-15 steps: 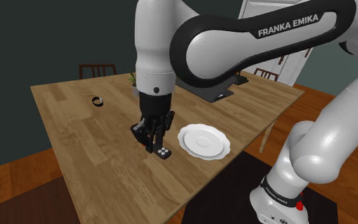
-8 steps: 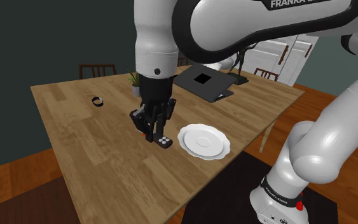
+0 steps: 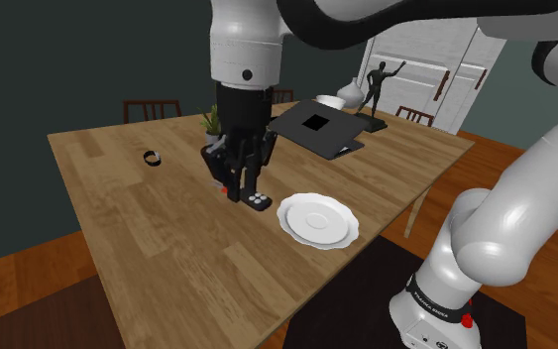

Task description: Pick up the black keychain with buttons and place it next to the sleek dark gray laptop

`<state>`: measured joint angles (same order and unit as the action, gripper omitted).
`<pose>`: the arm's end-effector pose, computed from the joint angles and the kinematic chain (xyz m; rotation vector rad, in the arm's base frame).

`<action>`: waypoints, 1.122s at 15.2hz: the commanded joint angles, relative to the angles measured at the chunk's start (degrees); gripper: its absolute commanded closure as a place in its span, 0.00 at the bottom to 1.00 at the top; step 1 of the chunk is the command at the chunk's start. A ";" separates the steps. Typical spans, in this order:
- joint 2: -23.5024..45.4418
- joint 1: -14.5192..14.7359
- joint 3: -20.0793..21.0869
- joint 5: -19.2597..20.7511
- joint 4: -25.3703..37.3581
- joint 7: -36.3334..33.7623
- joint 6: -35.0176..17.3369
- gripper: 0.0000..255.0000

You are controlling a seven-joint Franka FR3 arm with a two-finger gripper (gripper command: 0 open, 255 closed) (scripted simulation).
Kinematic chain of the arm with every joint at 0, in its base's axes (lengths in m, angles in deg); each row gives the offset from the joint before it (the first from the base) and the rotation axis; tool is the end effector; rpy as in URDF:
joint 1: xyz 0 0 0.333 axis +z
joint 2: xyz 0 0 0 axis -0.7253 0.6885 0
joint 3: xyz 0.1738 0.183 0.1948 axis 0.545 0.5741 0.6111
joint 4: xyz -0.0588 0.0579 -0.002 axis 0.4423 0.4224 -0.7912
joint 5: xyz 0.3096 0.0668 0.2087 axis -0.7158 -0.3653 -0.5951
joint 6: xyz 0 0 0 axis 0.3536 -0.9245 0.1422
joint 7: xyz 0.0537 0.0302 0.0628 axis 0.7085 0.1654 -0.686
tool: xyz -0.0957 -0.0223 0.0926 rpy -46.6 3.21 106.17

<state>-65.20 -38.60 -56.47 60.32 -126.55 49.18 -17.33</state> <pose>0.3474 0.3385 0.5384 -3.1220 -0.0954 0.0800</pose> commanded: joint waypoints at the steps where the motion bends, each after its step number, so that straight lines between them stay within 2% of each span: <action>1: 0.05 -0.05 -0.10 0.08 1.66 -0.12 1.63 1.00; 5: 0.30 -0.15 -0.20 0.27 4.20 -0.34 3.94 1.00; 17: -1.54 -6.42 -11.33 2.48 1.32 16.82 4.50 1.00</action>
<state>-66.42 -44.39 -66.66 62.59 -124.94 64.18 -13.01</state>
